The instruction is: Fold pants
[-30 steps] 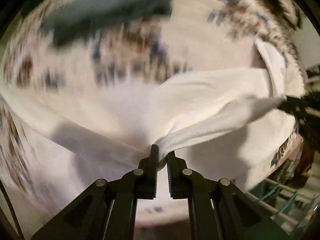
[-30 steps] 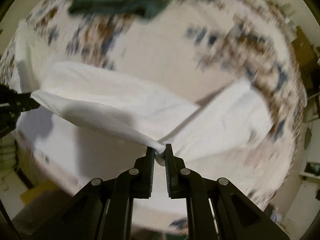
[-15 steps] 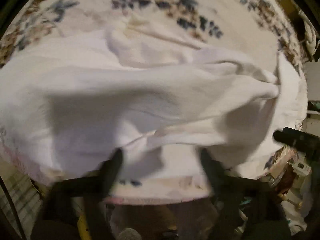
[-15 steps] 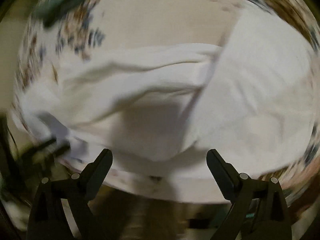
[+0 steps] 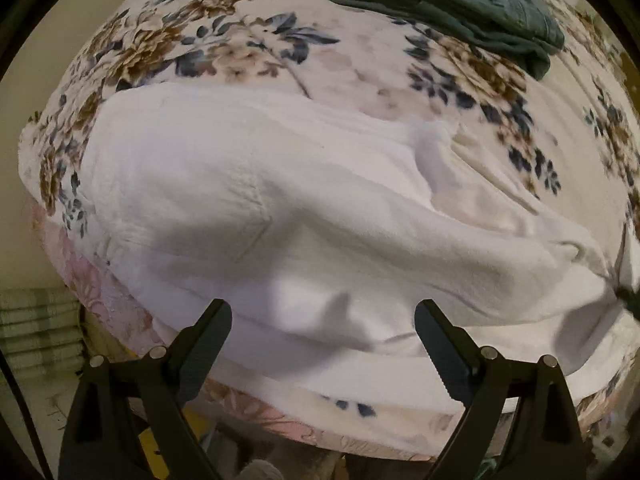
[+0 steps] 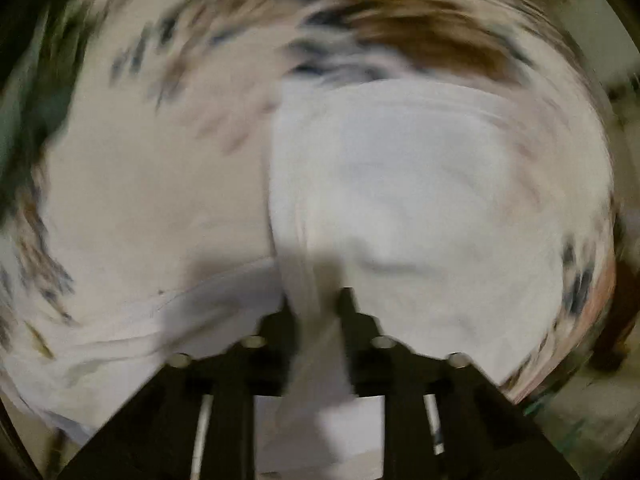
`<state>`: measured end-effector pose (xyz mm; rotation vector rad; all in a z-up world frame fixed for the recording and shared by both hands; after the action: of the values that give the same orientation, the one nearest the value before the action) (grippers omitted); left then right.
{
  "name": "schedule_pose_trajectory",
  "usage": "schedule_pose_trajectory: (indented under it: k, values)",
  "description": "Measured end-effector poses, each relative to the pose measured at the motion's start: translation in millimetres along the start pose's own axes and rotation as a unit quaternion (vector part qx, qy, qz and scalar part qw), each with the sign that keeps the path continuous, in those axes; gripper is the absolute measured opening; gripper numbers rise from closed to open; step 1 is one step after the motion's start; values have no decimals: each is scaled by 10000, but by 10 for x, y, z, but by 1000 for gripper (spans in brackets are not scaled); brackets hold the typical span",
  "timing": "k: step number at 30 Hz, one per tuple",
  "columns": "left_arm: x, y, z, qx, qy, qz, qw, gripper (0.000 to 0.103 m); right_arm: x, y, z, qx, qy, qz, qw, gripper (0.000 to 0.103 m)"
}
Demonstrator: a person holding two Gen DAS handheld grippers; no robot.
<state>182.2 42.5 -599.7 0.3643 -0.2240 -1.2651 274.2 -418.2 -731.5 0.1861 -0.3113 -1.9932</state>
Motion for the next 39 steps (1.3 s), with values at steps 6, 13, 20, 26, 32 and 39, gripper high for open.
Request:
schedule_pose_trajectory:
  k: [6, 13, 20, 26, 32, 39]
  values:
    - [-67, 14, -43, 76, -267, 272, 9992, 94, 1191, -877, 360, -497, -137, -2524, 9663, 9]
    - [-291, -145, -100, -47, -352, 490, 9982, 94, 754, -1314, 421, -434, 1118, -3280, 9370, 52]
    - [-1334, -148, -218, -157, -159, 1642, 9862, 94, -245, -1862, 425, -944, 1862, -2934, 9329, 54]
    - [-2198, -77, -529, -218, -58, 2373, 9712, 93, -865, -2425, 264, -1507, 2107, -2998, 9182, 54]
    - [-2702, -14, -878, -245, -136, 2963, 9547, 93, -1153, -2545, 269, -1179, 2024, -3278, 9153, 51]
    - [-3040, 5, -1049, 171, -225, 3287, 9440, 44, -1408, -2536, 464, -889, 1813, -3022, 9316, 17]
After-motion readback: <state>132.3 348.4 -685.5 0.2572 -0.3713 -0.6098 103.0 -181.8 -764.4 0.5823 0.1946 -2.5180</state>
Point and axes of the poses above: each gripper's, at about its wrist camera, not at the fingertips, and z roughly against the way its jaws point, x to its right, y to its top, the point moved 9 cm from there along -z, roughly the way its jaws point, and after that the axes turned 15 degrees about x, right-handed, at the moved point
